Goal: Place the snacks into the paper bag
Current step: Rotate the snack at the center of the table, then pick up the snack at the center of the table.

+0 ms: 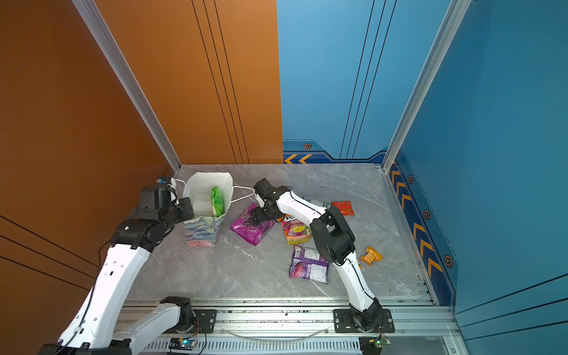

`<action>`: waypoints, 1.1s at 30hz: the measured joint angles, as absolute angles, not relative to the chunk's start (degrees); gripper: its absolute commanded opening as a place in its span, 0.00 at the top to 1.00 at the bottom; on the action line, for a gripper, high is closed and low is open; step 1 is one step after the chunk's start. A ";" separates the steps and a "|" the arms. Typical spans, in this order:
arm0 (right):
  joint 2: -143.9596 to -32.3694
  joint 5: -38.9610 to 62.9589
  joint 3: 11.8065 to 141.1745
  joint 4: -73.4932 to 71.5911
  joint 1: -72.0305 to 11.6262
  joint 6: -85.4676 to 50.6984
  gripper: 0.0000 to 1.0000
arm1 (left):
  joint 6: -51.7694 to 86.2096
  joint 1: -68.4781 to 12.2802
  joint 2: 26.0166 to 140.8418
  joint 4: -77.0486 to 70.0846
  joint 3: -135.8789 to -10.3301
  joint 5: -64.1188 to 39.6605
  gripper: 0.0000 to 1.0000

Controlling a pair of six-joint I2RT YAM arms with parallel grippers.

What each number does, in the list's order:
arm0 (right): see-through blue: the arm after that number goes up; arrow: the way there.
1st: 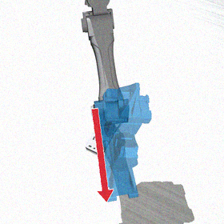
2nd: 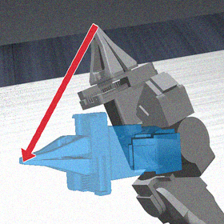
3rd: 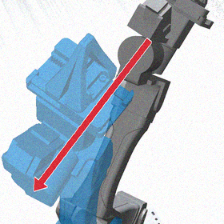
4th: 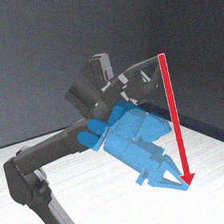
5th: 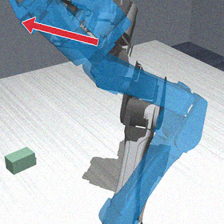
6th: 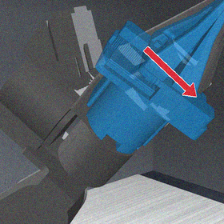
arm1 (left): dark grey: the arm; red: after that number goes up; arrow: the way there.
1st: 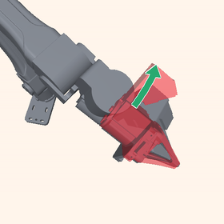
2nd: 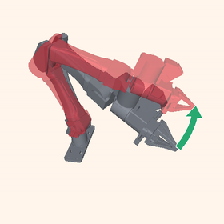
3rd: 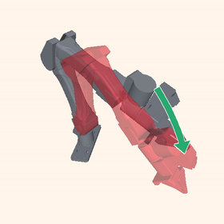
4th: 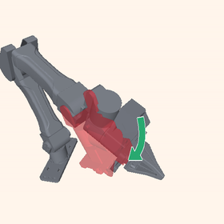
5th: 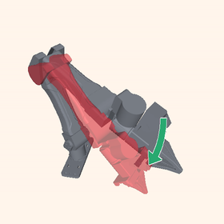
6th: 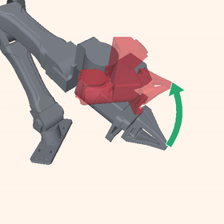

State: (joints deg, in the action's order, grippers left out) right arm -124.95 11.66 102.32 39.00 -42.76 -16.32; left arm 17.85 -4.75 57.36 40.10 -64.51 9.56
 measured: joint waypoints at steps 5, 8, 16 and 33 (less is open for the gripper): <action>-114.98 10.28 91.13 38.89 -47.35 -16.78 0.29 | 17.85 -4.62 57.36 40.10 -64.51 9.37 1.00; -111.18 9.82 86.50 37.54 -49.60 -18.55 0.27 | 17.85 -4.43 57.36 40.10 -64.51 9.37 1.00; -106.21 7.81 82.43 34.28 -48.47 -25.39 0.13 | 17.85 -4.38 57.36 40.10 -64.51 9.34 1.00; -114.67 13.10 83.33 22.46 -43.11 -38.79 0.38 | 17.85 -4.38 57.34 40.10 -64.51 9.28 1.00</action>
